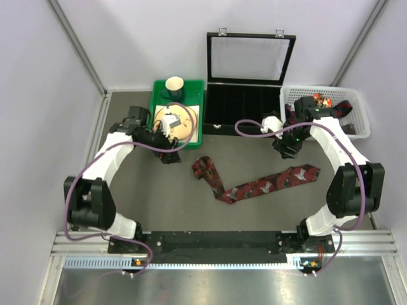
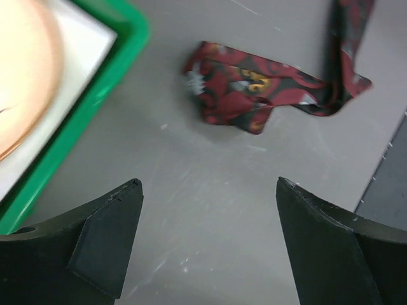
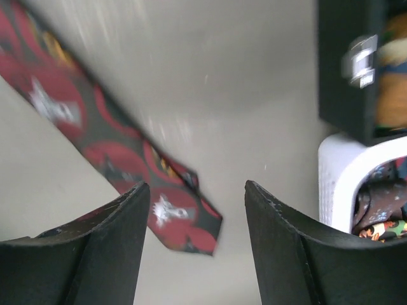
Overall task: Roll the ties
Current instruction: Flatten out the tie at the center of the board.
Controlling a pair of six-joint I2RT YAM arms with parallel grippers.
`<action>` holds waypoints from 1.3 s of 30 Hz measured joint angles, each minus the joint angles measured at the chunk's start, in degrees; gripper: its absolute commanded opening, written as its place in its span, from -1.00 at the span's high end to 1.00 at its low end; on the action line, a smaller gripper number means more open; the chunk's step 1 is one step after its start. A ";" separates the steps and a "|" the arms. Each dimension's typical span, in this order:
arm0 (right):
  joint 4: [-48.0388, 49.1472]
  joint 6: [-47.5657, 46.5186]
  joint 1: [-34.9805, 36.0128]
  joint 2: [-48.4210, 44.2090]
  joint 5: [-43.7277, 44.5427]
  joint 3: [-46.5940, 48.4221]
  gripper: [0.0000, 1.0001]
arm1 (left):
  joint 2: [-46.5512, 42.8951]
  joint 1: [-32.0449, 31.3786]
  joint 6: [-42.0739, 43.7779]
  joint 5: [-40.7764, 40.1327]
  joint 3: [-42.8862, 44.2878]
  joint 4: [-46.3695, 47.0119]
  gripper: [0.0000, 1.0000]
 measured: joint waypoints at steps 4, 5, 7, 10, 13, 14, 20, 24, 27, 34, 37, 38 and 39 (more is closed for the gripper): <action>-0.02 -9.84 -1.07 1.86 3.19 -3.69 -0.16 | 6.69 -4.46 1.60 1.01 2.43 -0.92 -0.74; -0.02 -11.39 -1.07 2.62 3.50 -3.96 -0.16 | 8.41 -5.18 1.62 1.07 3.02 -1.03 -0.73; 0.42 -14.82 -1.03 4.26 4.09 -4.83 -0.16 | 11.58 -6.38 1.55 1.33 4.22 -1.20 -0.72; 1.64 -18.58 -1.03 6.14 5.05 -7.15 -0.16 | 14.75 -7.41 1.20 1.70 5.25 -1.27 -0.71; 2.56 -21.09 -1.03 7.56 5.97 -9.40 -0.14 | 16.31 -7.93 0.61 1.88 6.14 -1.25 -0.72; 2.86 -21.62 -1.03 7.98 6.29 -9.79 -0.13 | 16.90 -8.15 0.31 1.86 6.82 -1.31 -0.73; 7.19 -24.81 -1.01 8.79 8.24 -15.91 -0.07 | 19.74 -10.43 0.81 0.46 10.29 -1.14 -0.85; 9.09 -26.88 -0.92 7.67 8.90 -18.01 0.19 | 19.30 -11.85 4.92 1.03 9.01 -1.05 -0.88; 9.29 -27.52 -0.90 7.30 9.20 -18.67 0.72 | 17.27 -11.93 8.33 1.14 5.62 -0.70 -0.87; 10.03 -28.48 -0.50 4.39 10.49 -21.73 1.00 | 10.47 -12.66 15.08 0.37 1.22 0.17 -0.89; 11.02 -27.17 -0.55 3.21 10.34 -22.47 1.00 | 8.94 -14.95 15.69 -1.86 -1.31 3.30 -0.91; 11.28 -26.03 -0.63 2.84 10.23 -22.60 1.00 | 8.48 -16.13 15.61 -2.75 -2.60 4.90 -0.93; 12.04 -24.72 -0.83 2.01 9.94 -22.95 1.00 | 7.98 -17.57 15.45 -3.82 -4.17 6.58 -0.93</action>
